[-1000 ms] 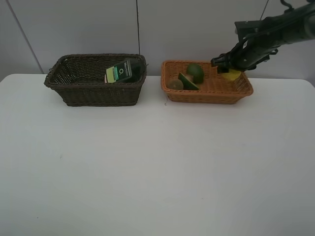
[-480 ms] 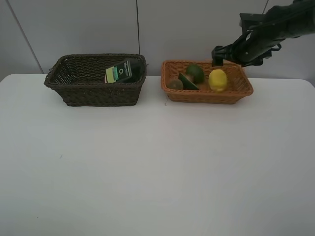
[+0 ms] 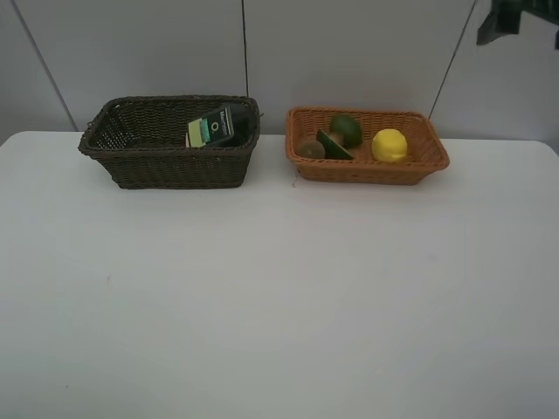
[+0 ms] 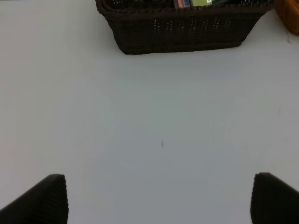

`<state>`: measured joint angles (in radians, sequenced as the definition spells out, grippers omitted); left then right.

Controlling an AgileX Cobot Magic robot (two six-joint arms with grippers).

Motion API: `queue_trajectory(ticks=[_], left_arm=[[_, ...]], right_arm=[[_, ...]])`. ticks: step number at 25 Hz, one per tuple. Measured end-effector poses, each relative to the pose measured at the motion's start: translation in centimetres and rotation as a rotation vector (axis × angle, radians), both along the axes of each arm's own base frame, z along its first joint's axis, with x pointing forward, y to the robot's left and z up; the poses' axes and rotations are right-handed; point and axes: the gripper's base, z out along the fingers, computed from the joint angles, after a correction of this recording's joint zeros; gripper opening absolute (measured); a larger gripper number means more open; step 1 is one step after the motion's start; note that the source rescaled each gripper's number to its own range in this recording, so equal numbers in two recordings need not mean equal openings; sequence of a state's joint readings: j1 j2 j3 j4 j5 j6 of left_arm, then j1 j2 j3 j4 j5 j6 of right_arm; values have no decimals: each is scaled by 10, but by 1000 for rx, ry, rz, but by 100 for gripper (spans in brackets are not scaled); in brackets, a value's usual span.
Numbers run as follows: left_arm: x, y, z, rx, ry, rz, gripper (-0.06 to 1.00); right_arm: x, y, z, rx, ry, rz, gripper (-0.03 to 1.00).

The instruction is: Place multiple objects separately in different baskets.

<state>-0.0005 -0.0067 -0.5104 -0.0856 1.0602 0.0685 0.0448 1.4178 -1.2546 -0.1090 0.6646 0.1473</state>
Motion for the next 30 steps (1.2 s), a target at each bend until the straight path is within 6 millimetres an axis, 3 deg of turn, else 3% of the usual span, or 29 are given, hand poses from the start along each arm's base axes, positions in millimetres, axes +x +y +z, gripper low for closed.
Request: queue_trajectory(ticks=[3, 6, 10, 14, 17, 21, 25, 30], left_arm=[[0, 0, 0, 0, 0, 0, 100], [0, 0, 0, 0, 0, 0, 100], [0, 0, 0, 0, 0, 0, 100], [0, 0, 0, 0, 0, 0, 100], [0, 0, 0, 0, 0, 0, 100], [0, 0, 0, 0, 0, 0, 100], [0, 0, 0, 0, 0, 0, 100], [0, 0, 0, 0, 0, 0, 100]], right_arm=[[-64, -12, 15, -49, -22, -30, 99], [-122, -16, 18, -76, -40, -47, 99], [-194, -18, 7, -64, -96, -60, 99], [-252, -17, -8, -23, -214, -60, 99], [-281, -15, -22, 18, -276, -53, 99], [-305, -12, -40, 64, -356, -36, 99], [-318, -12, -53, 74, -412, -32, 99], [-319, -12, -53, 70, -428, -29, 99]])
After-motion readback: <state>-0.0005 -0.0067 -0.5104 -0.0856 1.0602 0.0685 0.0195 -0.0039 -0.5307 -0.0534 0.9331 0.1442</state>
